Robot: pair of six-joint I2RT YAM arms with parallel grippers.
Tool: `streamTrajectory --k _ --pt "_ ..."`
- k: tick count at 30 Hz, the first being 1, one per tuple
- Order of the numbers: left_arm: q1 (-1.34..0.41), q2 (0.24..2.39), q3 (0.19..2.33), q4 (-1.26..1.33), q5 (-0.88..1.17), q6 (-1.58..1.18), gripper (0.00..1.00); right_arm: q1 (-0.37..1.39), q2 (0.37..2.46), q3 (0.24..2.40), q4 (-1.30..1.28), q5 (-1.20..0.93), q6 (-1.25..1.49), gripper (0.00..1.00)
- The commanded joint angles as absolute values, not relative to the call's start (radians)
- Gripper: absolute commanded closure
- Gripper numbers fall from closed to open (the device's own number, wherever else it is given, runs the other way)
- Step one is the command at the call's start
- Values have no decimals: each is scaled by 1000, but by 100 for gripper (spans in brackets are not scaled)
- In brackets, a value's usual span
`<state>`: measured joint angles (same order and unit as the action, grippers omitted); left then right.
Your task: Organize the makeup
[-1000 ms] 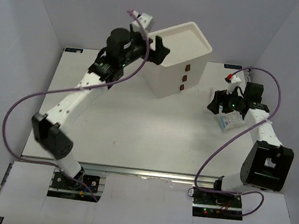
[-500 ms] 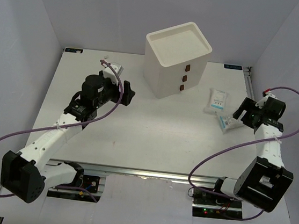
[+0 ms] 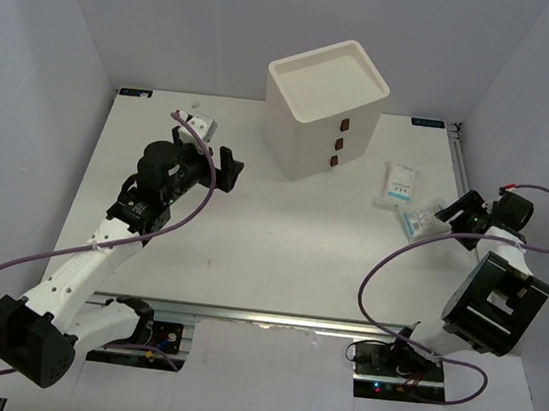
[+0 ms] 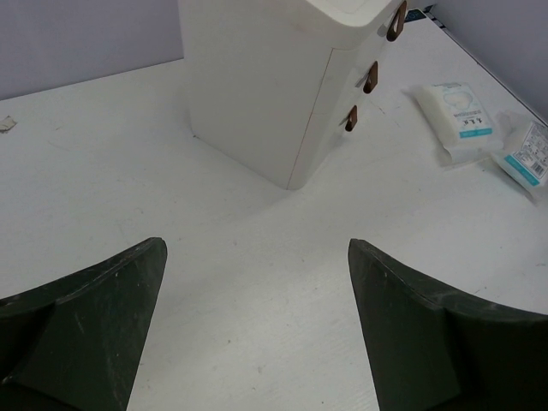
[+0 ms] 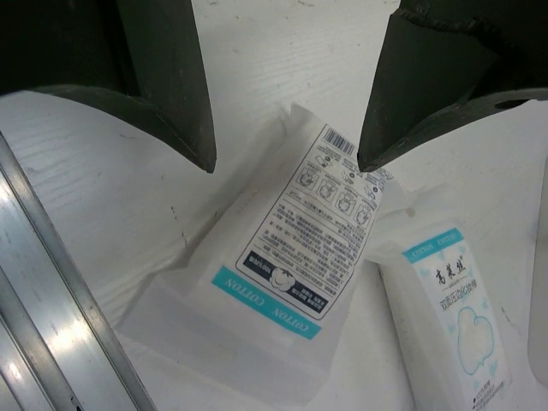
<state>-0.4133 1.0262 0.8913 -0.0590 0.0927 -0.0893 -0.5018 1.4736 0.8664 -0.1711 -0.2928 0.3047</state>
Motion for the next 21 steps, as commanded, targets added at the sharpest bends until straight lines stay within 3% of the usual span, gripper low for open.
streamTrajectory --k 1,12,21 --pt "-408 1021 887 -48 79 -71 2 -500 1576 900 -74 -333 361 26" --pt "-408 1033 884 -46 78 -64 2 -476 1720 953 -71 -293 352 29" --pt "-408 1039 882 -48 78 -61 2 -471 1713 945 -47 -326 315 58"
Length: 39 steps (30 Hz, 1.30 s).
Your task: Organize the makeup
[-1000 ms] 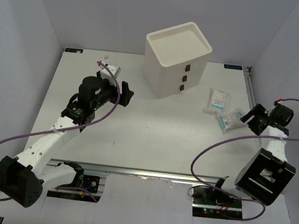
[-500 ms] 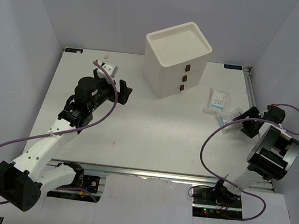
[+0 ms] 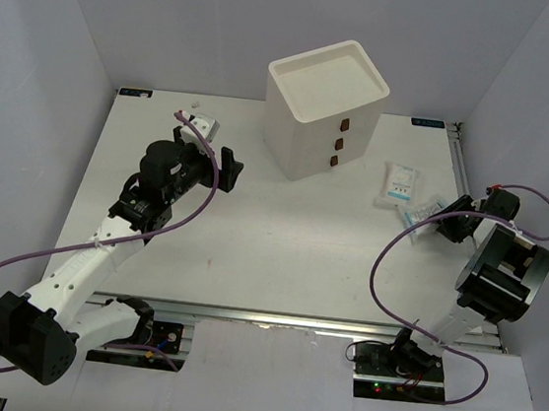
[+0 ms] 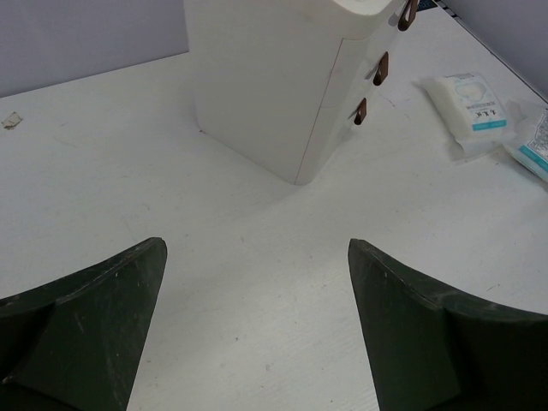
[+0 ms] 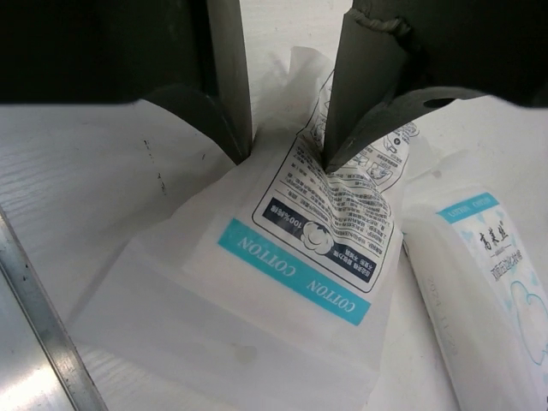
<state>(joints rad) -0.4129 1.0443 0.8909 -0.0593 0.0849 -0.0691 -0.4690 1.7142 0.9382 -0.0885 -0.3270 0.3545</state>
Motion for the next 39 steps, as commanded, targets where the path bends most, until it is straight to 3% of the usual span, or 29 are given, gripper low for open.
streamTrajectory --k 1,8,21,24,28,33,39 --pt "-408 1039 881 -48 77 -61 2 -471 1699 933 -36 -334 309 60" --pt "-408 1040 881 -48 84 -58 2 -475 1570 873 -12 -424 269 76" --pt "-408 1026 881 -46 101 -63 2 -456 1240 759 47 -708 99 90" --pt "-408 1027 880 -45 103 -63 2 -384 1221 791 27 -785 48 91" --pt "-408 1033 875 -42 101 -58 2 -145 1192 880 0 -788 -89 92" --pt "-408 1039 875 -45 97 -48 2 164 1237 1046 10 -577 -208 92" --pt "-408 1059 876 -49 94 -40 2 281 1442 1380 -17 -468 -267 92"
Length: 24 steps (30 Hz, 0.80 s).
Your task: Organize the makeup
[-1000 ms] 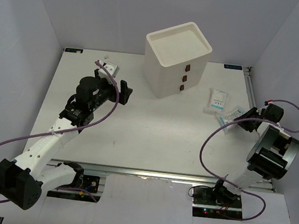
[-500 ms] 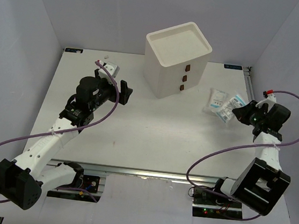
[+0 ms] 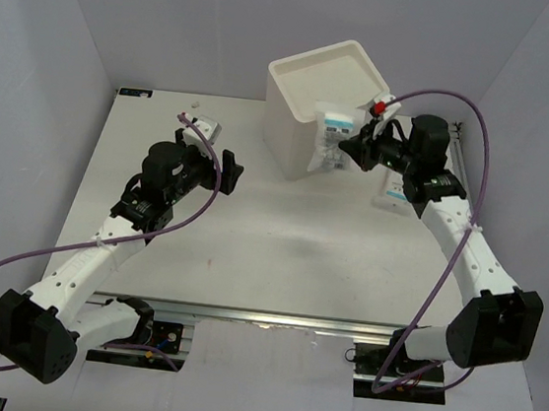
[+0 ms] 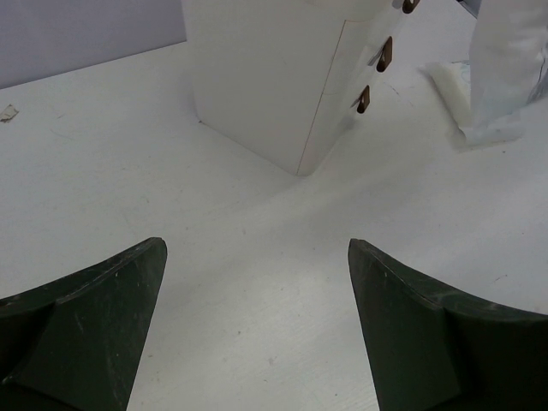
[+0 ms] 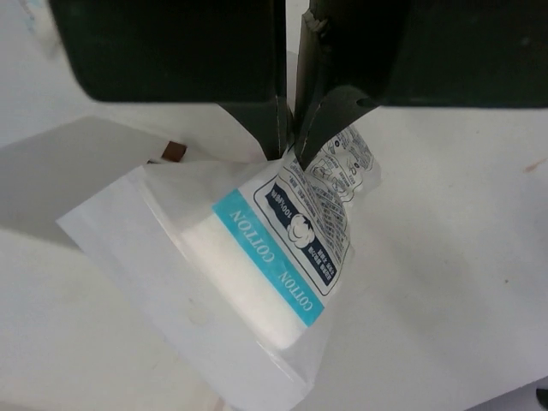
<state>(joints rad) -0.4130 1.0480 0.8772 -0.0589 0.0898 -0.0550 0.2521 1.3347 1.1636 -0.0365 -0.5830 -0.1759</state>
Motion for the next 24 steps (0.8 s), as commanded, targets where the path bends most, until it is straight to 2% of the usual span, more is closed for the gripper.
streamTrajectory --k 1,9,13,19,24 --pt "-408 1062 877 -49 94 -39 2 288 1475 1437 -28 -466 -272 92" --pt "-408 1081 880 -56 86 -30 2 322 1811 1927 -62 -339 -266 92" --pt "-408 1091 884 -60 89 -28 2 324 1913 2056 -41 -273 -262 90" --pt "-408 1097 888 -61 108 -31 2 322 1955 2064 -39 -296 -240 87" --pt "-408 1095 888 -62 113 -31 2 321 1983 2060 17 -188 -130 85"
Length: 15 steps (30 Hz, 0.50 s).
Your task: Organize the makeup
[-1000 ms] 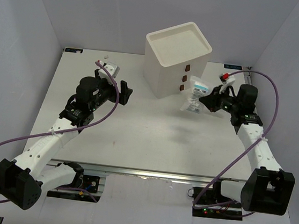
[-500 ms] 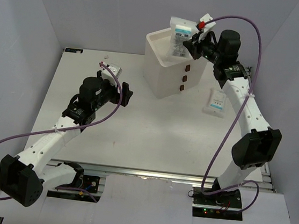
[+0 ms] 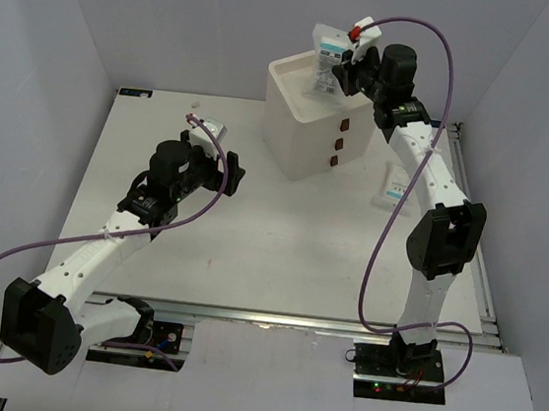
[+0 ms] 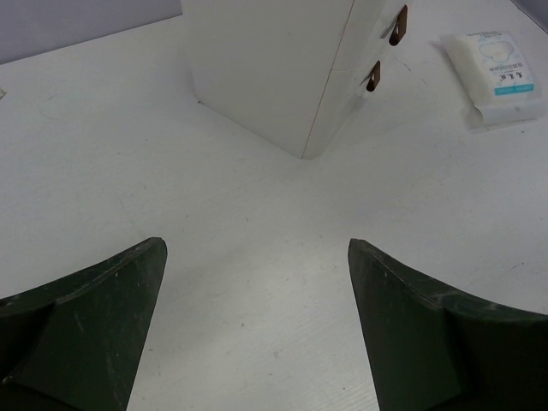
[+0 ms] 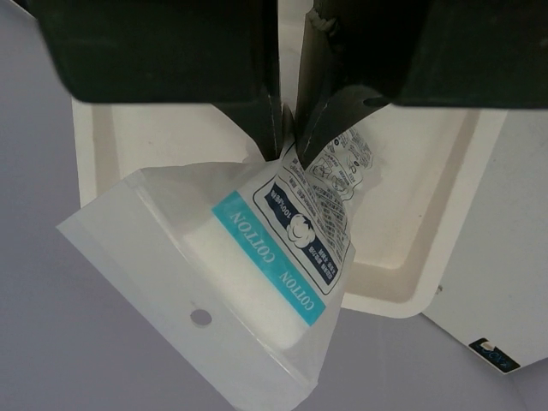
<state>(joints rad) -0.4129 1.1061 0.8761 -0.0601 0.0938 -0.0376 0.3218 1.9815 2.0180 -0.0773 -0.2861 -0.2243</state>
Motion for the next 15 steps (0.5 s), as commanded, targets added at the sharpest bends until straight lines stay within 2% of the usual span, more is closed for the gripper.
streamTrajectory --k 1,8,15 --pt "-408 1095 888 -62 115 -32 2 322 1989 2052 47 -154 -90 85" --pt "-408 1112 890 -63 121 -35 2 318 2052 2083 81 26 200 85" --pt "-408 1143 896 -70 135 -38 2 308 2115 2150 81 69 394 87"
